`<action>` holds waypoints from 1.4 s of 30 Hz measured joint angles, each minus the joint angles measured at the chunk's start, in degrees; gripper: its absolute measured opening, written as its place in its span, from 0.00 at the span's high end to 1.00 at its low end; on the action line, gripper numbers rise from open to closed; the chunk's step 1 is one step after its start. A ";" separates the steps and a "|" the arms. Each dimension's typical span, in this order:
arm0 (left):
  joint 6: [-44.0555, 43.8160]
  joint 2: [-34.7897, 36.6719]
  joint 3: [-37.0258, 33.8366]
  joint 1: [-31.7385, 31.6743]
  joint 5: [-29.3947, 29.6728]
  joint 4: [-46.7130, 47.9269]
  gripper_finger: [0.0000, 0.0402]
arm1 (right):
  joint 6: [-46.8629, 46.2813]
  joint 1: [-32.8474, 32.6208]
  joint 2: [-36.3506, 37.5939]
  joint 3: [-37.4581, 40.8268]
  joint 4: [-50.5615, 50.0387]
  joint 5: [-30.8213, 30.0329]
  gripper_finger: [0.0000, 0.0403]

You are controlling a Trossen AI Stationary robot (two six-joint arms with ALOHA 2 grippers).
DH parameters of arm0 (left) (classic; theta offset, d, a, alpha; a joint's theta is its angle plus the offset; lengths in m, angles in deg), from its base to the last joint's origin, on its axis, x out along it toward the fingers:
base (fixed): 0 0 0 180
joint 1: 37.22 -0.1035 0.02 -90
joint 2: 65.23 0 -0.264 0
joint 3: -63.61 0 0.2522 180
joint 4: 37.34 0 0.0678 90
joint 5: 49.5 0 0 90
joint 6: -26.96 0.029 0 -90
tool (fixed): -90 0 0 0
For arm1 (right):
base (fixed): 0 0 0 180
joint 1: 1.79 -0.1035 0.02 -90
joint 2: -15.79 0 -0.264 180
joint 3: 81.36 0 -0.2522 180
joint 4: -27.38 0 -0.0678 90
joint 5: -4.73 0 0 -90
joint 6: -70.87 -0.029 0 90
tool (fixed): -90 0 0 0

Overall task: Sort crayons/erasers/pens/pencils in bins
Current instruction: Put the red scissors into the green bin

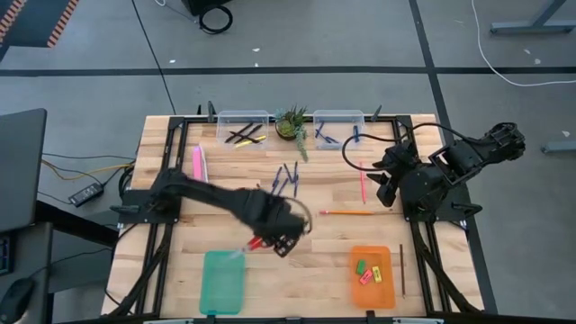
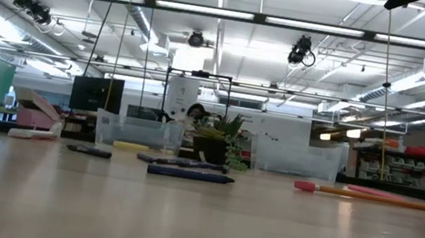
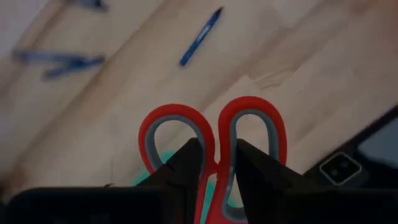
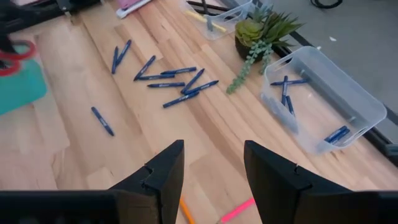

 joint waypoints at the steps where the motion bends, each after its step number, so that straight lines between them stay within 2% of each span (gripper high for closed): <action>1: -3.92 0.08 0.00 1.46 1.50 0.86 0.75 | 0.28 0.00 0.00 -0.01 0.00 0.00 0.57; 4: -14.43 0.08 -0.19 5.40 4.70 2.50 0.76 | -0.64 0.00 0.00 0.00 0.02 0.02 0.57; 7: -21.42 0.10 -1.03 8.82 6.76 2.43 0.79 | -2.60 -0.02 0.00 0.00 0.04 0.24 0.57; 16: -40.33 0.09 -7.70 17.76 6.92 2.49 0.75 | -2.72 -0.02 0.00 0.00 0.08 0.48 0.57; 22: -39.18 0.08 -11.38 20.32 6.91 2.39 0.80 | -2.65 -0.02 0.00 0.00 0.09 0.48 0.57; 27: -35.66 0.08 -14.66 18.99 7.05 2.21 0.77 | -2.64 -0.02 0.00 0.00 0.09 0.62 0.57; 31: -39.34 0.08 -16.50 18.19 9.36 -0.28 0.74 | -3.36 -0.02 0.00 0.00 0.10 2.26 0.57; 35: -44.73 0.08 -18.18 18.61 11.62 -0.96 0.77 | -4.98 -0.09 0.00 0.00 0.11 3.90 0.57; 39: -45.06 0.08 -19.43 19.31 11.63 -1.05 0.80 | -5.45 -1.58 0.00 0.00 0.09 4.11 0.57; 42: -45.08 0.10 -19.85 20.14 11.72 -2.30 0.77 | -5.45 -2.84 0.00 0.00 0.09 4.09 0.57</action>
